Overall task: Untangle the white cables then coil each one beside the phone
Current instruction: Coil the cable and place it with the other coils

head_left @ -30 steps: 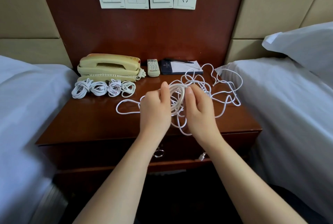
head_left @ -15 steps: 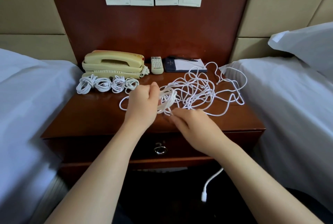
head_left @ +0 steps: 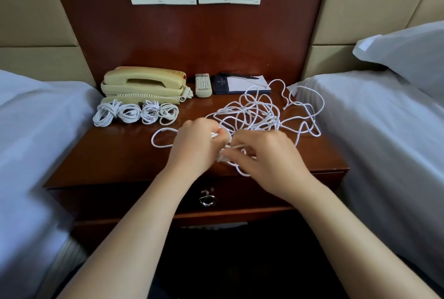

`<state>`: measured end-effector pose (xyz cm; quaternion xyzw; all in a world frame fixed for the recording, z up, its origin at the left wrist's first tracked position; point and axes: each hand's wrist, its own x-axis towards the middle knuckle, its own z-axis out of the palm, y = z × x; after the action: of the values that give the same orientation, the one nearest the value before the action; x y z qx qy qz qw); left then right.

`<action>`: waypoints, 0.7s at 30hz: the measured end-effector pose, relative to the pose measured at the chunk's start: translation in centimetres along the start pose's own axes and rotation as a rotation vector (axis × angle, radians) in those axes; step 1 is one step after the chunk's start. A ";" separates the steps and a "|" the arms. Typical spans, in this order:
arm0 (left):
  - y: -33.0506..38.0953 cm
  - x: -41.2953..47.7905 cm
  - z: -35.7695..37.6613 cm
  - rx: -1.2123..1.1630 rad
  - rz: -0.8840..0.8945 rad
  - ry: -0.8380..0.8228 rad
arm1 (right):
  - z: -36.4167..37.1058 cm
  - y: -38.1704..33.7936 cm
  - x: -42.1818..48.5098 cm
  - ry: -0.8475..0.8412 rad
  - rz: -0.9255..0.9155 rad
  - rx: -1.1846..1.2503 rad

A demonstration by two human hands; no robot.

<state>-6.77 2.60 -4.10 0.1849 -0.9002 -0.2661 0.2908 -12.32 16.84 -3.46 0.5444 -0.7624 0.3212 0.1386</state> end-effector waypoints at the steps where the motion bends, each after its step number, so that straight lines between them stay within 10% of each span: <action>1: 0.0 -0.1 0.1 -0.071 0.020 -0.041 | -0.5 0.4 0.1 0.000 0.052 0.089; 10: 1.6 -1.7 -0.1 -0.654 0.014 -0.214 | 0.3 3.3 0.2 -0.147 0.388 0.828; 21: -0.6 0.3 0.6 -0.858 -0.516 0.108 | 3.0 0.2 0.1 -0.205 0.195 0.303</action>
<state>-7.30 2.19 -4.75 0.2789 -0.6183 -0.6655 0.3115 -12.11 14.91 -5.70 0.5126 -0.7644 0.3872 -0.0549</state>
